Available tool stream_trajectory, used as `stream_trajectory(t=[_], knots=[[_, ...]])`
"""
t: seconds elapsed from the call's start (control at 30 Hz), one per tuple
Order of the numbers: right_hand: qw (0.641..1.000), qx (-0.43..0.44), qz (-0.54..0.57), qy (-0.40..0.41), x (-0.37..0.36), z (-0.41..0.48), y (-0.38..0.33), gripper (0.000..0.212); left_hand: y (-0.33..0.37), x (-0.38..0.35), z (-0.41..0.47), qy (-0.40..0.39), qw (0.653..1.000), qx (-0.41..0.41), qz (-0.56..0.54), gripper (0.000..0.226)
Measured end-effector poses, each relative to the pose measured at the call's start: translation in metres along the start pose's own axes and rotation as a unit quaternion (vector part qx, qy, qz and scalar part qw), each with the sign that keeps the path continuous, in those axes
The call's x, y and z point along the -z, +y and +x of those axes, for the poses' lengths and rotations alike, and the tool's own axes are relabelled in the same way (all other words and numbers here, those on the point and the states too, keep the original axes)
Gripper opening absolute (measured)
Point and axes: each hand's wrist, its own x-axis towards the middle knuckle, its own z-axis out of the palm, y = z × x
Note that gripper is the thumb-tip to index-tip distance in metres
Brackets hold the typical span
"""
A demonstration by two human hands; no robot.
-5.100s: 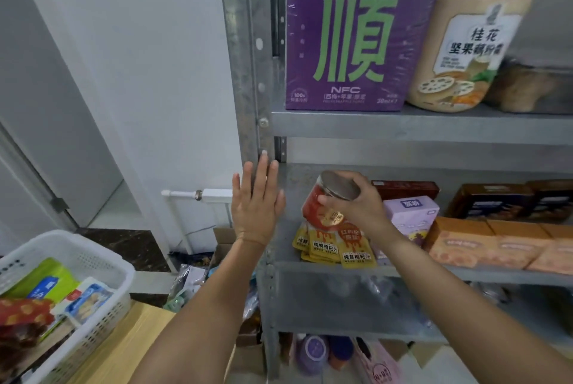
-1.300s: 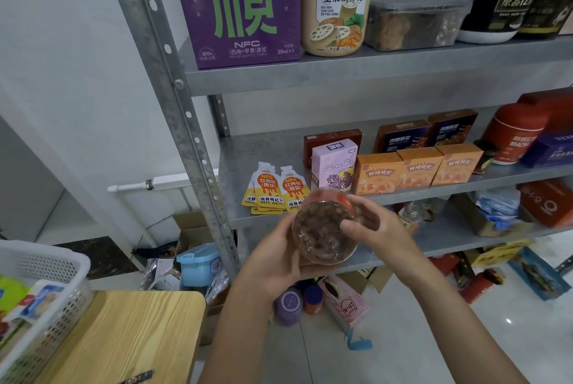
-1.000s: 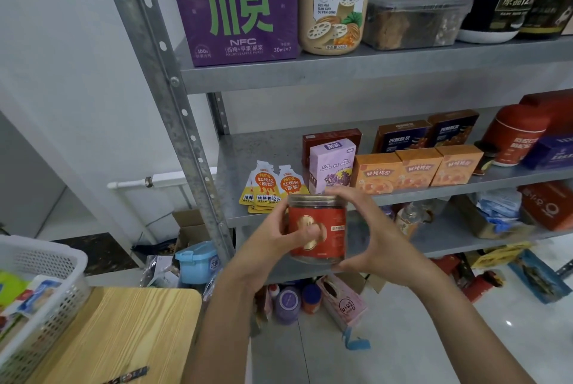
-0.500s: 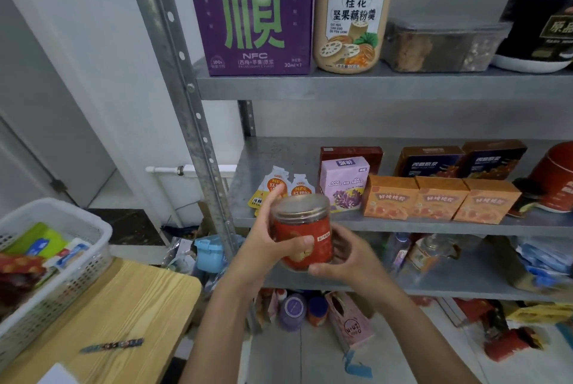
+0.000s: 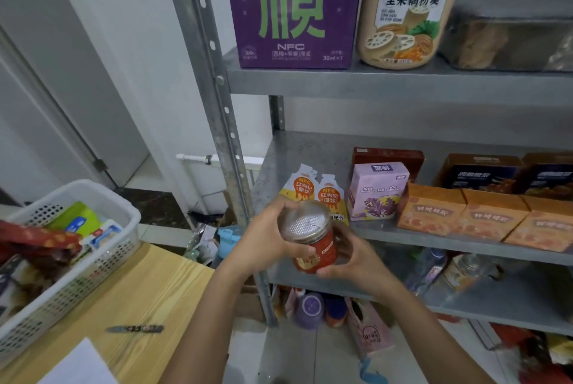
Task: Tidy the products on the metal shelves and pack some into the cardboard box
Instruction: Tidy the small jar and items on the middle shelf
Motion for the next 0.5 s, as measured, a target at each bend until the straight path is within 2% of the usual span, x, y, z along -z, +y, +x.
stream_trajectory(t=[0.13,0.23,0.3,0.4,0.5], knots=[[0.998,-0.027,-0.055,-0.028,-0.010,0.033,0.000,0.084,-0.019,0.016,0.021,0.015,1.000,0.005,-0.012,0.068],[0.966,-0.044,-0.245,-0.074,-0.009,0.067,0.006,0.090,-0.046,0.024,0.035,0.030,0.999,0.014,-0.002,0.063],[0.932,-0.017,-0.360,-0.036,-0.009,0.093,0.019,0.081,-0.064,0.027,0.043,0.046,0.999,0.025,-0.005,0.064],[0.882,0.040,-0.468,0.016,-0.015,0.134,0.032,0.076,-0.079,0.029,0.051,0.064,0.997,0.043,-0.025,0.070],[0.875,0.037,-0.483,0.011,-0.023,0.170,0.021,0.070,-0.086,0.030,0.058,0.071,0.997,0.032,-0.001,0.071]])
